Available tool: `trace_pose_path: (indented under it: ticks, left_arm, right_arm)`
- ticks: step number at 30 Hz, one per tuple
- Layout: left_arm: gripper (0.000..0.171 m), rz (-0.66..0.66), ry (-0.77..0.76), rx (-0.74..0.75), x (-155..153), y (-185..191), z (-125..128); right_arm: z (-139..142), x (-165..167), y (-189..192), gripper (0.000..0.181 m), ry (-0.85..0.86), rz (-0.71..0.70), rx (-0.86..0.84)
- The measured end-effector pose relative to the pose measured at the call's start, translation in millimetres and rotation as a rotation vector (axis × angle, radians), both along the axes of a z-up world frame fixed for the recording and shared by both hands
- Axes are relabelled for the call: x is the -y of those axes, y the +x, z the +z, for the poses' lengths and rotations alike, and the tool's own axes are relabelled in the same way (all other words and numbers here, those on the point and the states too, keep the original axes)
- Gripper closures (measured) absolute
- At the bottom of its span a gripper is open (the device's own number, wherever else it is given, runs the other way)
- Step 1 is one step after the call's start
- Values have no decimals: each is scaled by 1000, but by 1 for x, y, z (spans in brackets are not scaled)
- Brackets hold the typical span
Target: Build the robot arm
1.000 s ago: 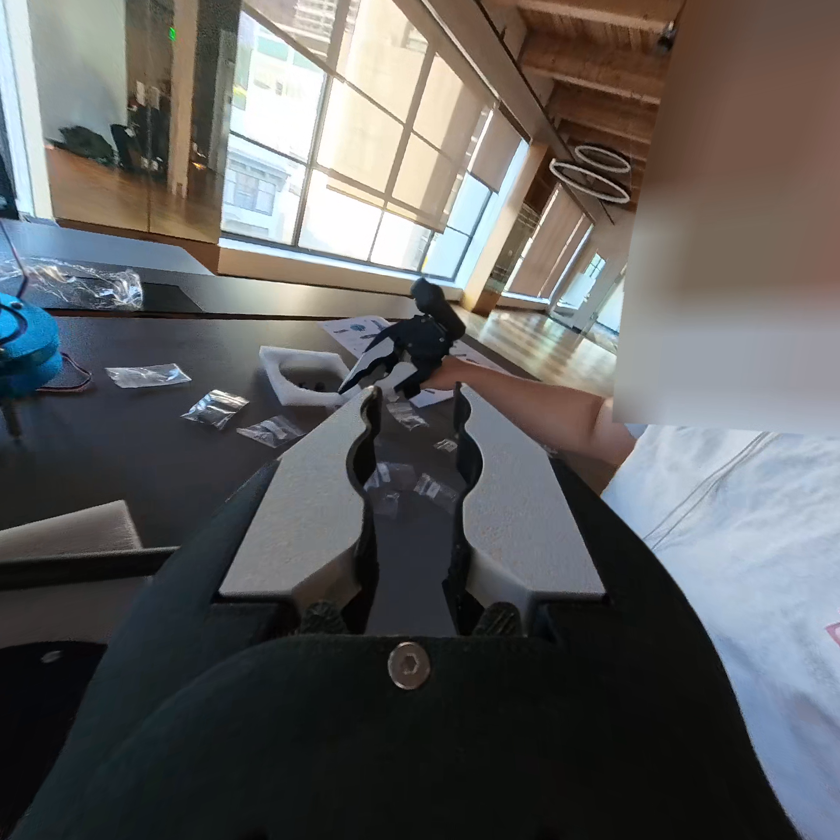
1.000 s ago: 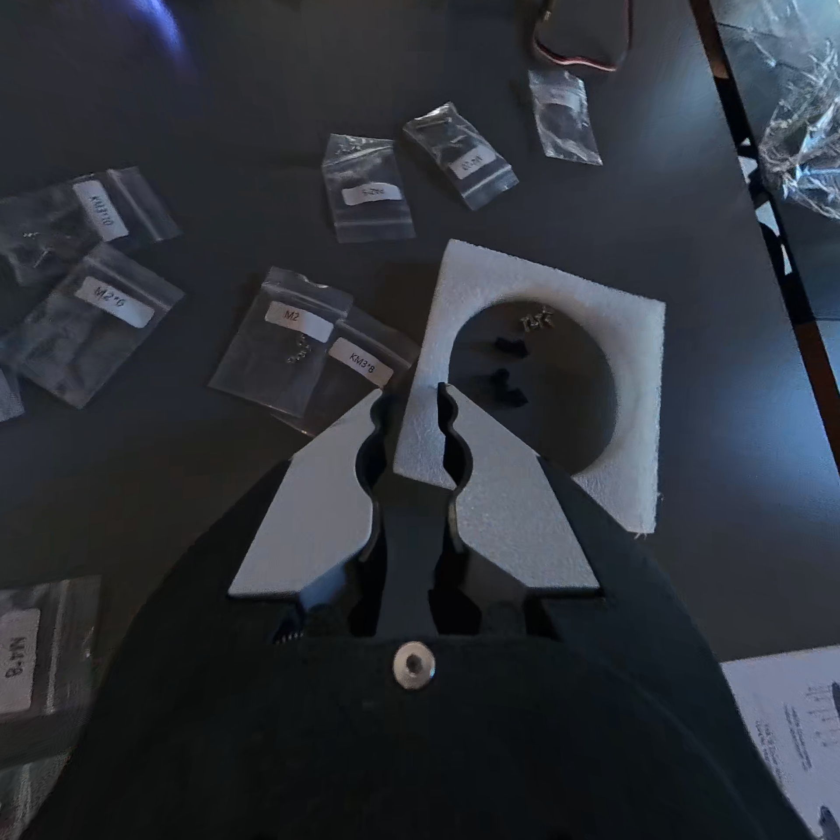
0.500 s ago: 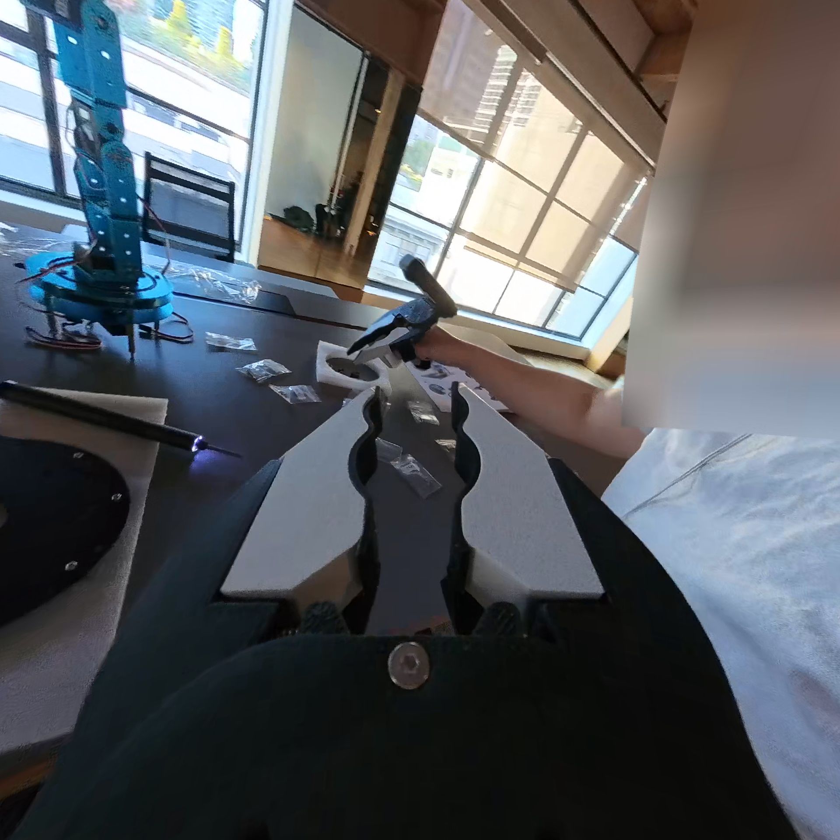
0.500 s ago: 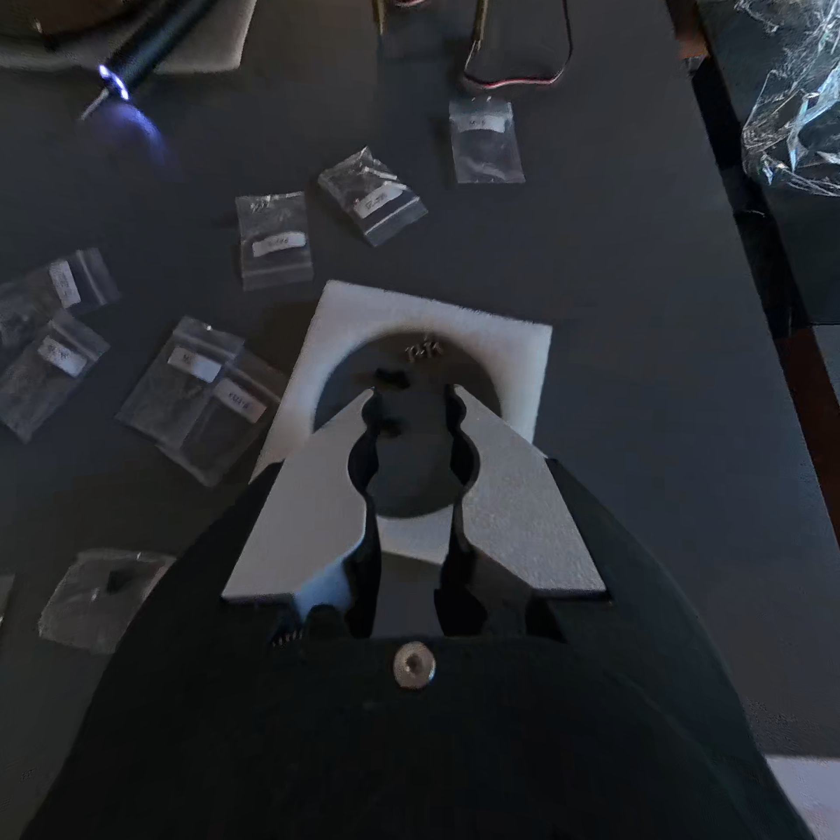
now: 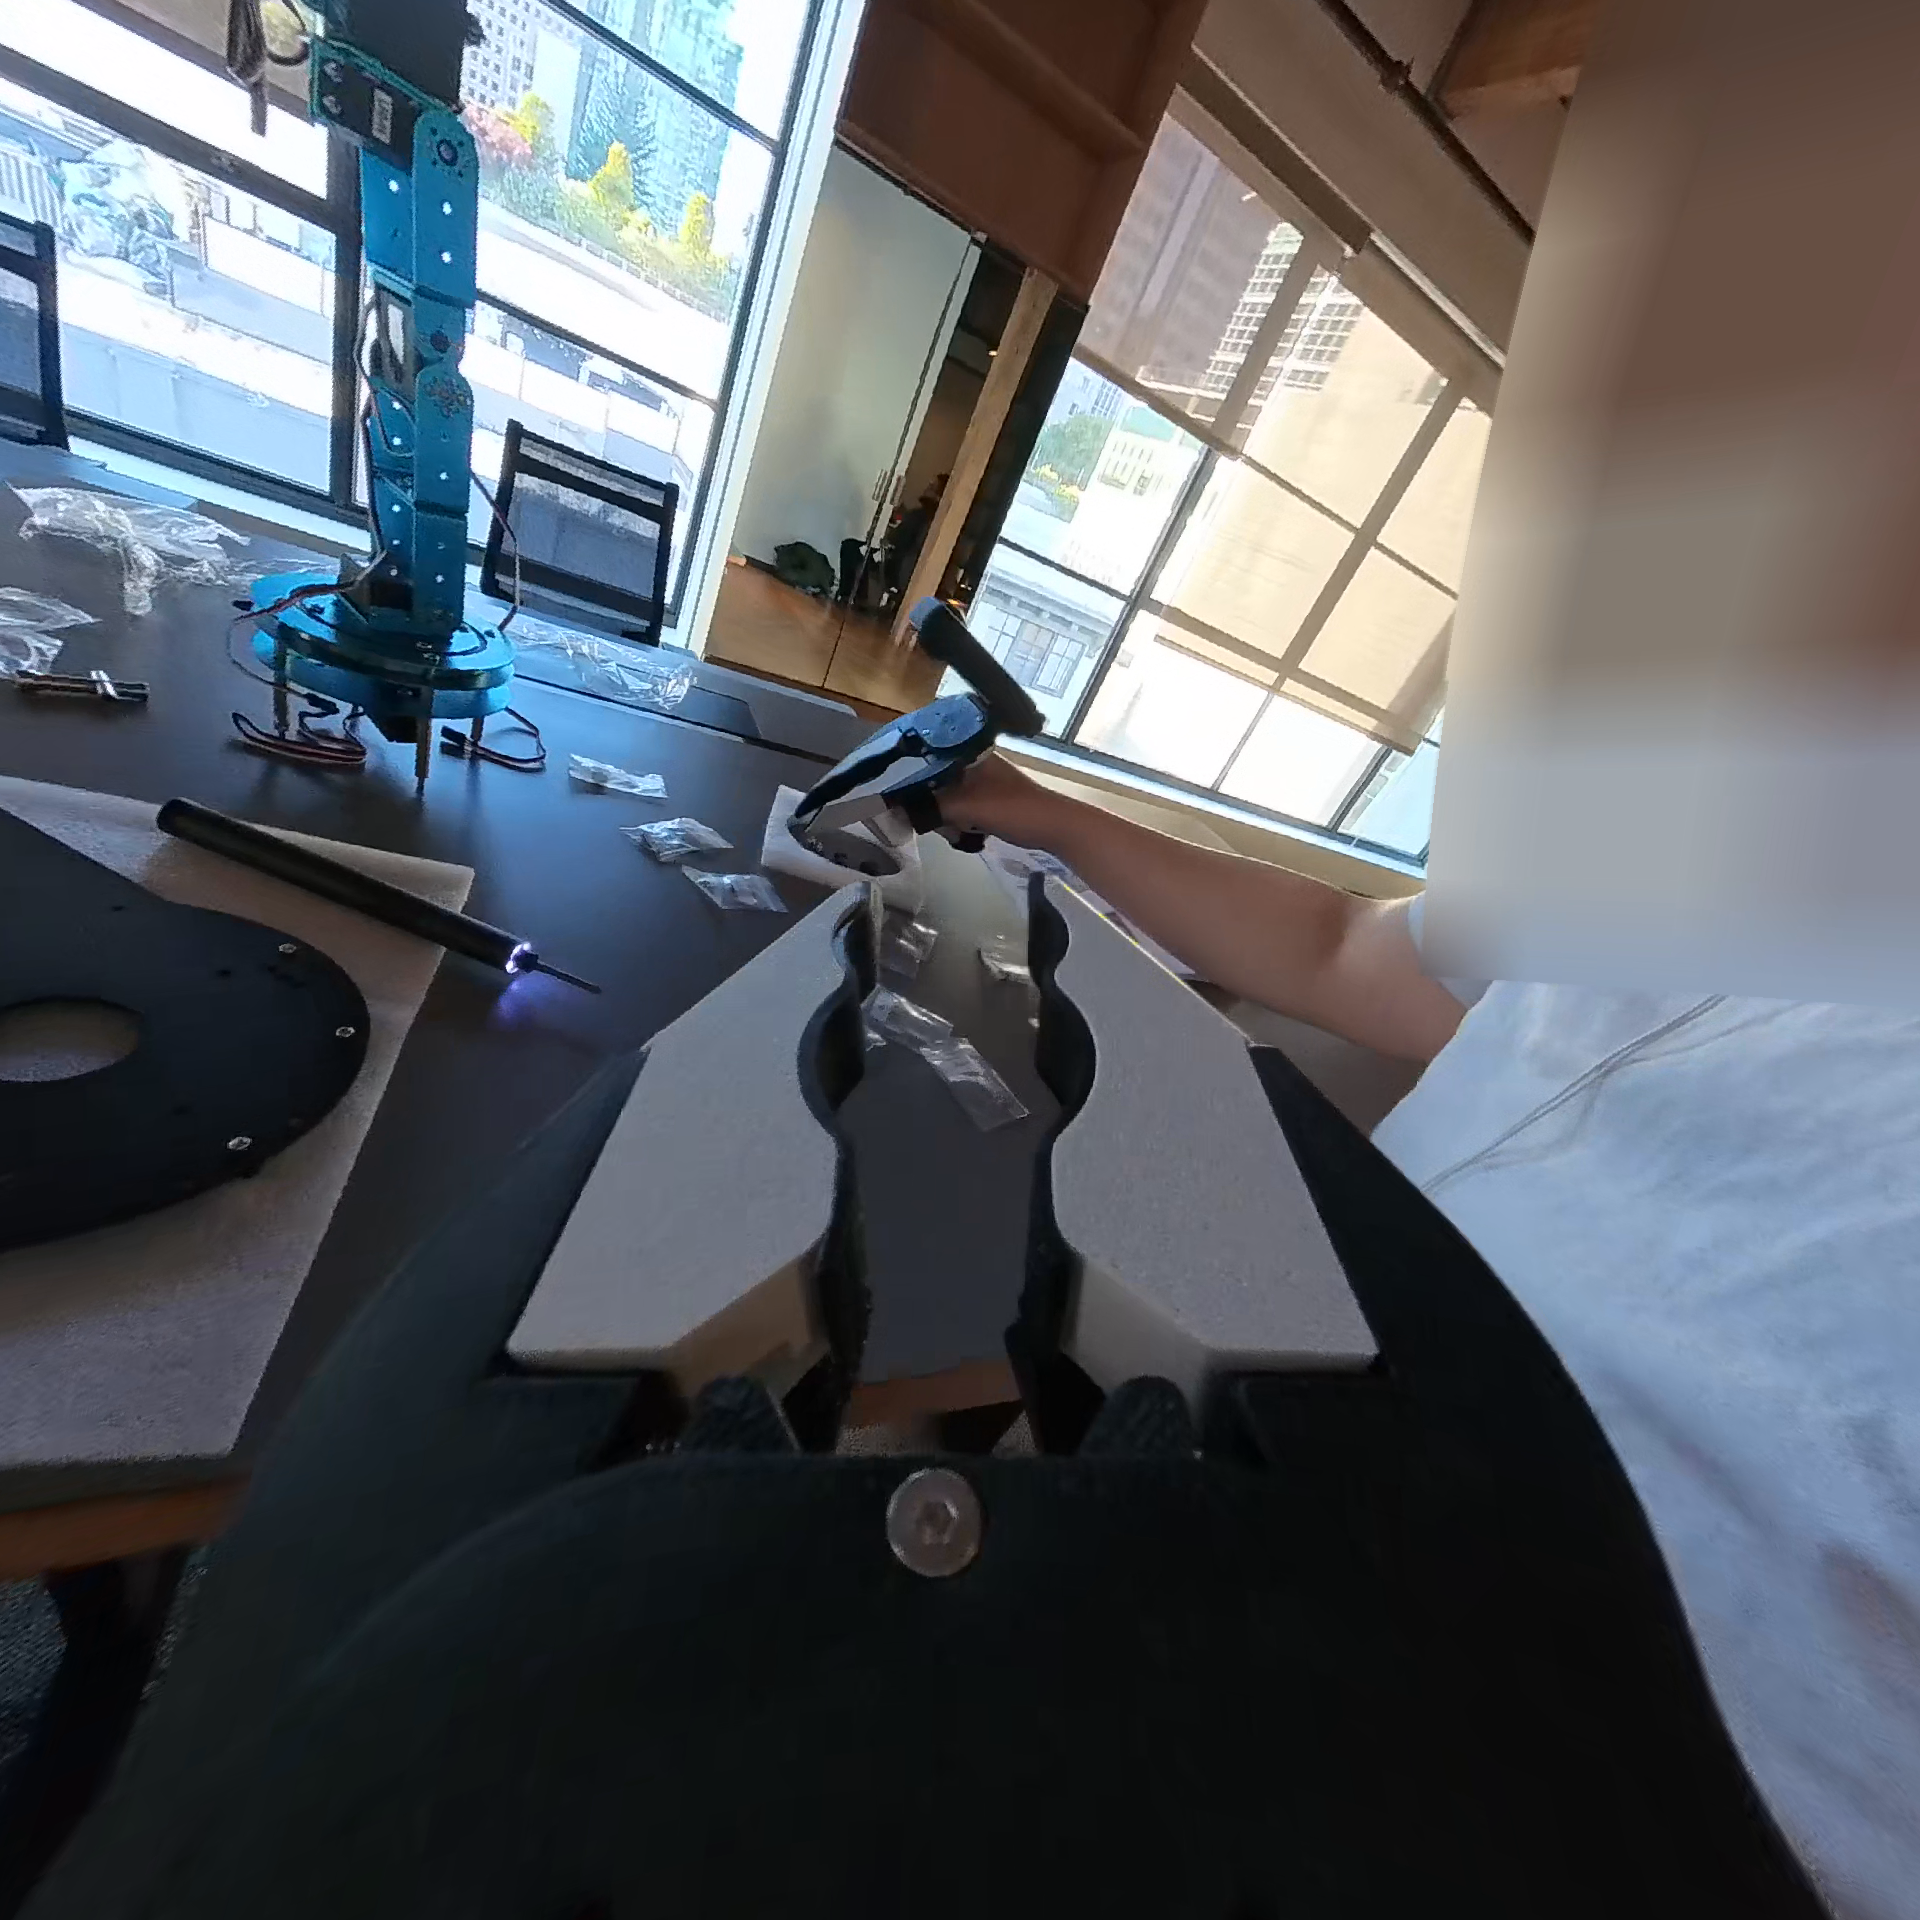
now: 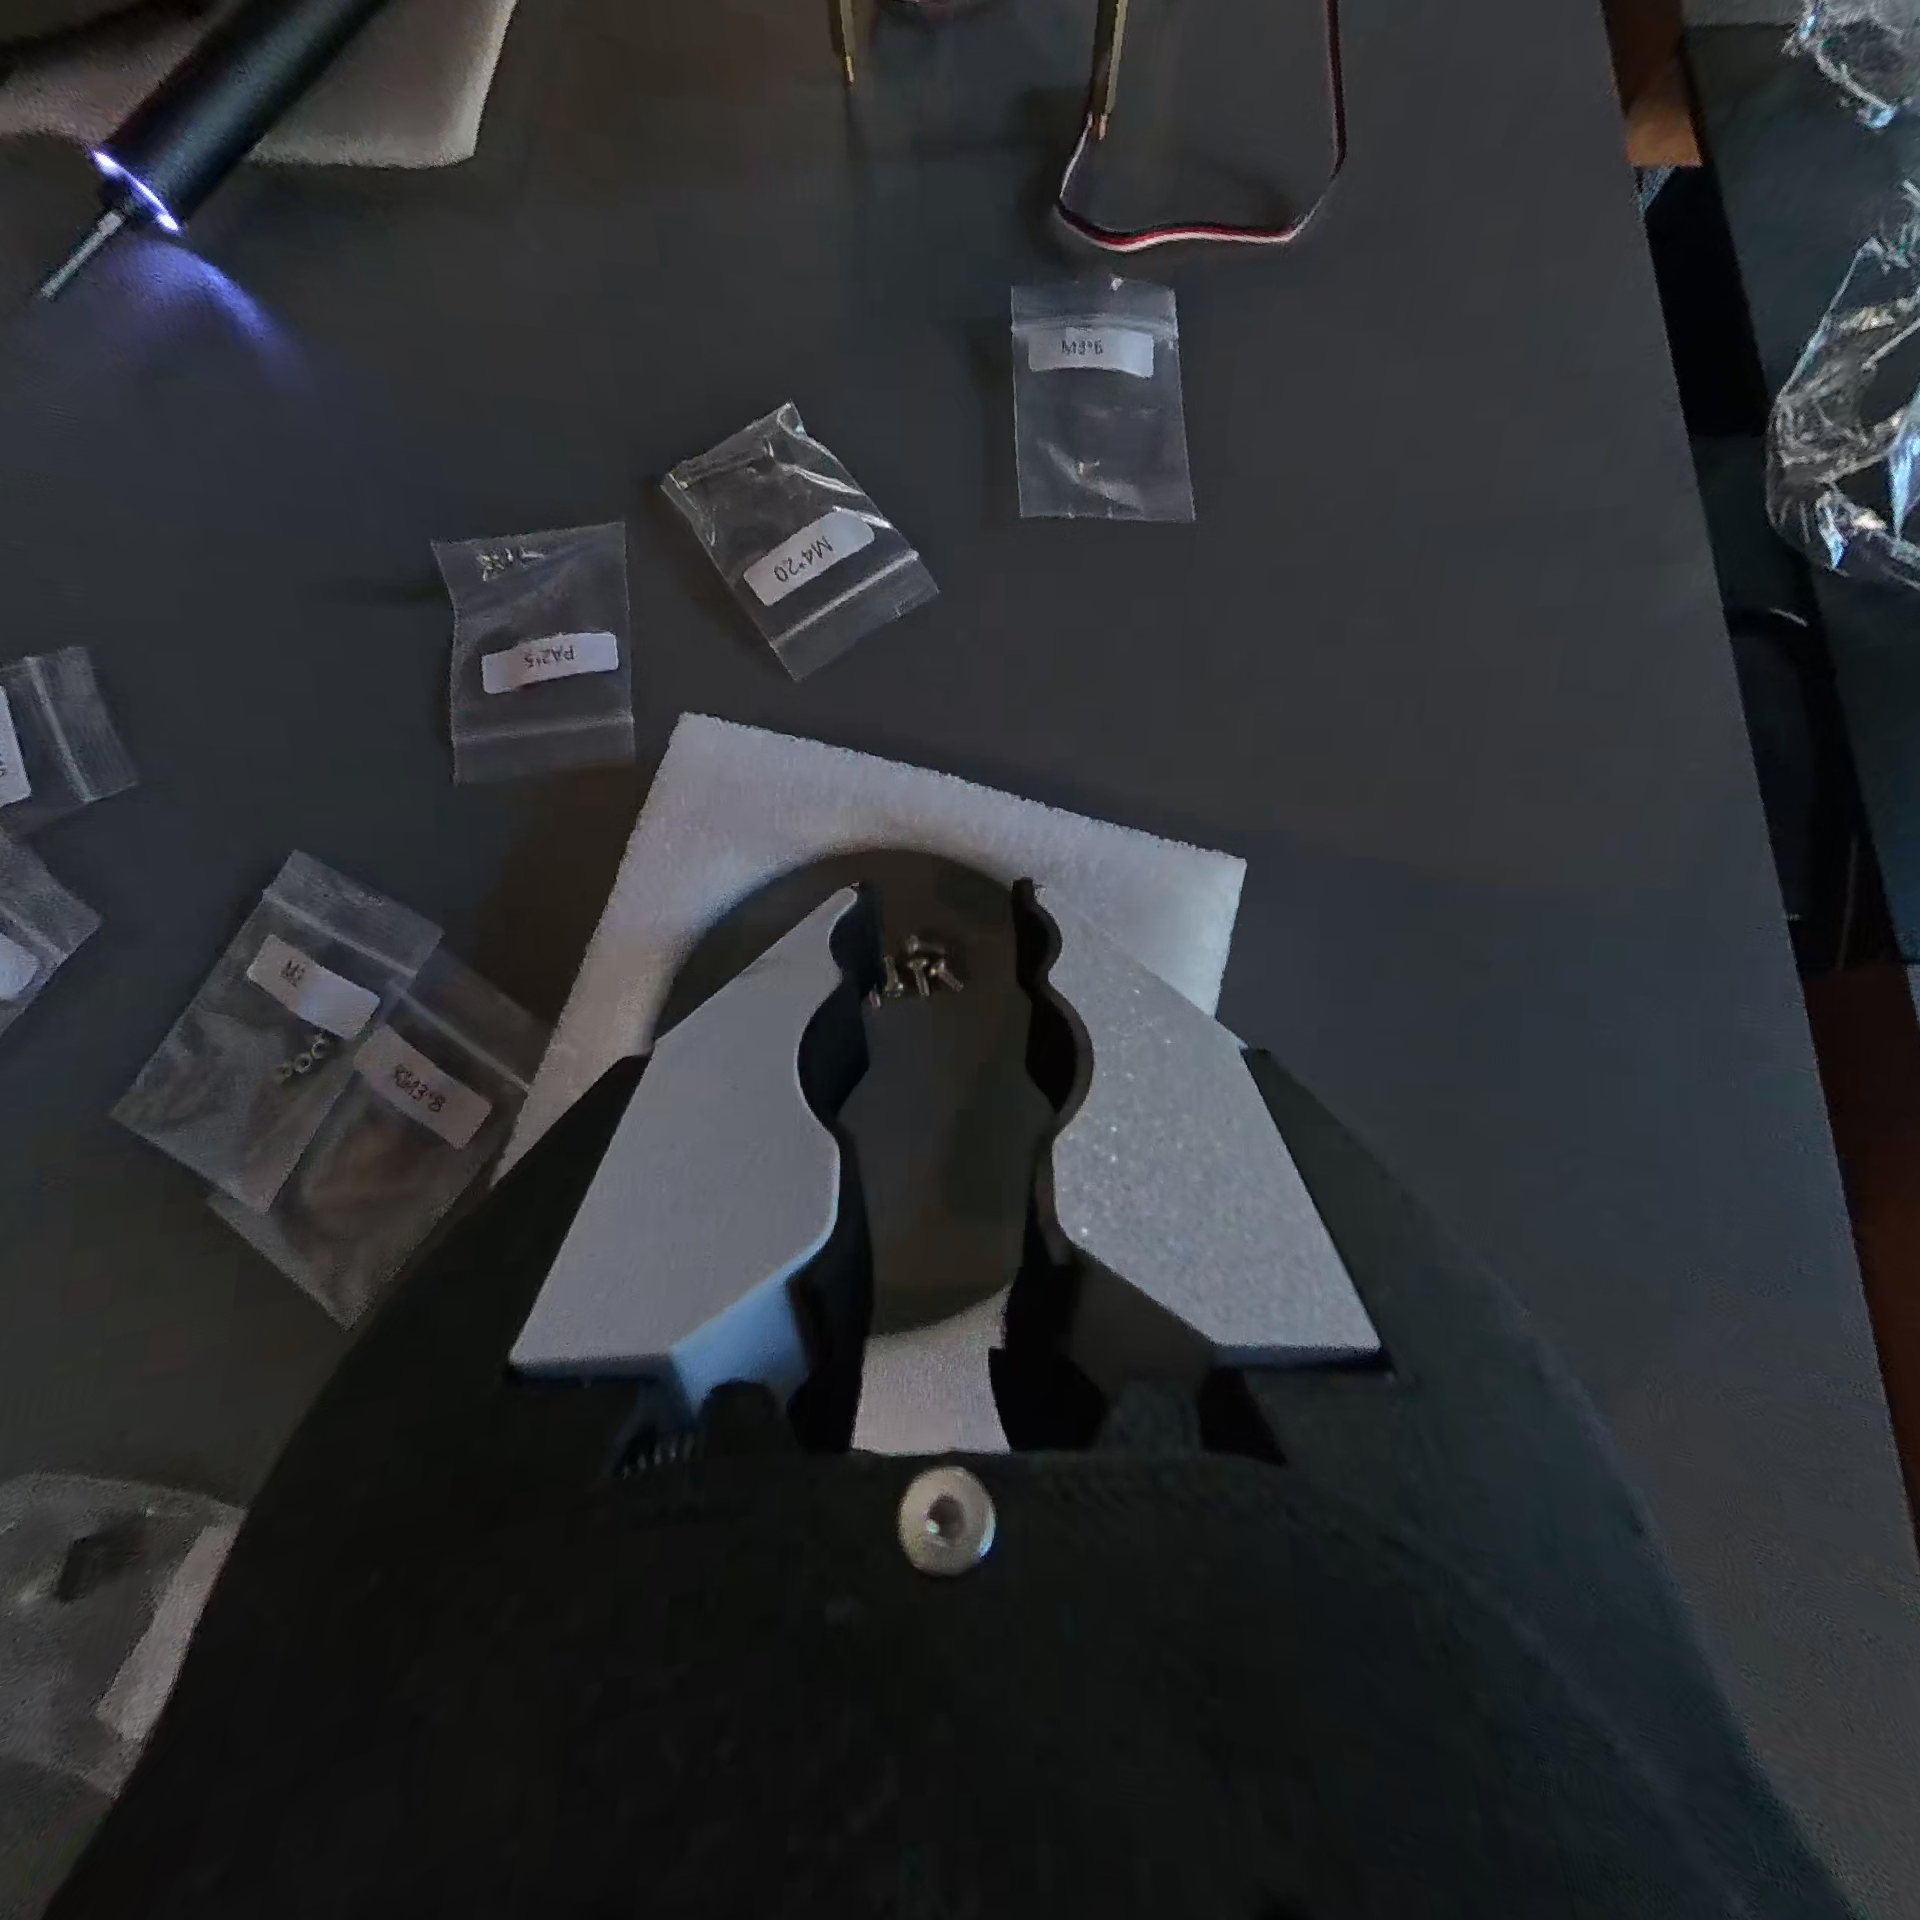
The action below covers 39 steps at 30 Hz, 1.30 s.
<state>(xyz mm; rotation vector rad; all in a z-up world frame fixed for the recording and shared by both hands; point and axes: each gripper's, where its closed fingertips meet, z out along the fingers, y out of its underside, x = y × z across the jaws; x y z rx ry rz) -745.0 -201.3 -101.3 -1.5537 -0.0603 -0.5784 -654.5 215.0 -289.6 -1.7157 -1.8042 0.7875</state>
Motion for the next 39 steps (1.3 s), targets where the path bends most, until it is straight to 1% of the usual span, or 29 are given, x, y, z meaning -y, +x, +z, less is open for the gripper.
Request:
trace_pose_path:
  ticks: [3, 6, 9, 12, 14, 18, 21, 22, 27, 29, 31, 34, 36, 39]
  left_arm:
    - [145, -19, 7, 2, -3, 4, 4]
    - [145, -17, -5, -20, -4, 5, 2]
    - [146, -24, -21, -19, -5, 5, 0]
    - [146, -34, -29, -13, -9, 5, 0]
    - [146, -42, -31, -18, -11, 6, 1]
    - [146, -67, -42, -27, -18, 10, 1]
    - [146, -81, -50, -31, -20, 14, 0]
    - [146, -83, -54, -34, -20, 15, 0]
    - [146, -75, -67, -47, -16, 16, -4]
    - [147, -69, -67, -42, -13, 15, -7]
    - [148, -69, -65, -21, -11, 13, -9]
    - [150, -34, -78, 1, -4, 4, -15]
    - [152, 4, -101, 30, 1, -8, -23]
    - [154, 27, -107, 98, 6, -24, -31]
  right_arm:
    - [13, 1, 1, 156, 10, 24, -34]
    - [23, -1, 17, 159, 21, 60, -40]
    - [15, 3, 39, 167, 2, 135, 21]
    - [4, 14, 55, 168, -50, 196, 84]
    - [-3, 18, 60, 168, -35, 222, 126]
    - [-12, 23, 62, 169, -6, 259, 169]
    - [-13, 25, 58, 172, 6, 278, 171]
    - [-12, 27, 57, 176, 7, 286, 173]
    - [-11, 25, 59, 177, 55, 280, 184]
    - [-3, 26, 57, 176, 79, 267, 140]
    - [9, 25, 55, 177, 130, 224, 88]
    - [35, 30, 48, 177, 224, 150, -21]
    - [60, 51, 38, 177, 253, 124, -144]
    - [94, 99, 18, 177, 267, 125, -321]
